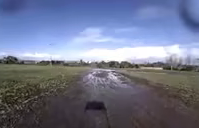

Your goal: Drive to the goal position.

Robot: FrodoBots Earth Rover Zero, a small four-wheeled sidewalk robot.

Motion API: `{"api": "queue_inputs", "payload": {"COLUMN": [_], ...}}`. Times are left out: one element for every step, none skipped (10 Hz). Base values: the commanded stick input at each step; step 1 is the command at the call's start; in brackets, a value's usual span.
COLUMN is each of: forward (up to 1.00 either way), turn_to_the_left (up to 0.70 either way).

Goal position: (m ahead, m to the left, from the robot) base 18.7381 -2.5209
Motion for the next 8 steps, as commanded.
{"api": "queue_inputs", "payload": {"forward": [0.7,0.7,0.7,0.7,0.7,0.7,0.7,0.7], "turn_to_the_left": [0.0,0.0,0.0,0.0,0.0,0.0,0.02,0.05]}}
